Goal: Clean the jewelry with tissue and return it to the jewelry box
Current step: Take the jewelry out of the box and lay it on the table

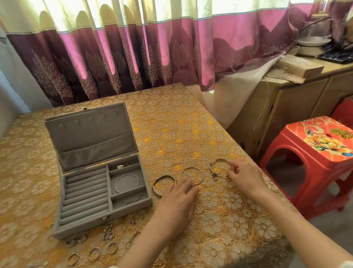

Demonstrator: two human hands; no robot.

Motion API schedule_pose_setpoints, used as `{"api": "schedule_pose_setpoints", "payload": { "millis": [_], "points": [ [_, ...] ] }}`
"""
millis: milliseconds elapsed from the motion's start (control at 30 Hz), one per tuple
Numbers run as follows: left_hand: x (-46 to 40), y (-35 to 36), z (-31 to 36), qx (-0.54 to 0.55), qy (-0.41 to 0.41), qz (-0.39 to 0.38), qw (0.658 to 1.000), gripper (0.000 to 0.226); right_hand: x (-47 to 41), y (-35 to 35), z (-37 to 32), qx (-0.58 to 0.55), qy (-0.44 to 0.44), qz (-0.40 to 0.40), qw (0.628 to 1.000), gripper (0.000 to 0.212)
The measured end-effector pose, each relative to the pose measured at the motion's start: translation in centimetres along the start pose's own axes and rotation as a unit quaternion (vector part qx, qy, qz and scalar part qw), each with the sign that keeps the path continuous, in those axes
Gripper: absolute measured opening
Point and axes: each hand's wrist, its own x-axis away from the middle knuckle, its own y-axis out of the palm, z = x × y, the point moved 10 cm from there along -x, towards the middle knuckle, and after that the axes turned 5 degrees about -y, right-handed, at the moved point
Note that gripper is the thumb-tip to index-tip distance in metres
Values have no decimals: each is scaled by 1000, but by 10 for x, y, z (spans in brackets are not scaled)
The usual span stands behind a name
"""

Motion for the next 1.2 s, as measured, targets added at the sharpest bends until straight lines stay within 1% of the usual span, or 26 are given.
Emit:
{"api": "schedule_pose_setpoints", "payload": {
  "millis": [100, 200, 300, 367, 433, 500, 567, 633, 733, 833, 967, 1033, 1200],
  "points": [
    [8, -12, 1, 36, 7, 32, 999, 47, 14, -3, -15, 25, -26, 24, 999, 39],
    [22, -26, -2, 75, 21, 67, 995, 43, 29, -1, -41, 15, -69, 45, 996, 34],
    [39, -39, -18, 107, 19, 109, 988, 39, 41, 10, -75, -3, -127, 43, 991, 31],
    [51, -49, -35, 116, 7, 131, 985, 37, 46, 19, -98, -21, -157, 31, 987, 30],
    [59, -59, -54, 113, -6, 160, 981, 40, 49, 26, -119, -34, -185, 18, 982, 29],
    [68, -67, -80, 108, -34, 185, 976, 38, 50, 37, -144, -37, -215, 1, 976, 30],
    [74, -69, -109, 106, -71, 190, 973, 32, 50, 46, -168, -50, -238, -16, 970, 32],
    [79, -71, -133, 96, -97, 192, 972, 32, 48, 55, -190, -56, -255, -35, 965, 33],
    [80, -72, -163, 86, -129, 190, 970, 33, 42, 68, -218, -32, -284, -47, 957, 31],
    [76, -69, -182, 86, -152, 177, 969, 36, 32, 81, -237, 22, -289, -51, 956, 28],
    [68, -56, -196, 78, -166, 134, 974, 41, 18, 102, -249, 137, -274, -71, 949, 29],
    [68, -53, -198, 79, -162, 144, 973, 36, 15, 113, -251, 173, -263, -83, 945, 29],
    [74, -58, -195, 92, -151, 189, 966, 24, 8, 116, -257, 219, -230, -61, 946, 23]
  ]
}}
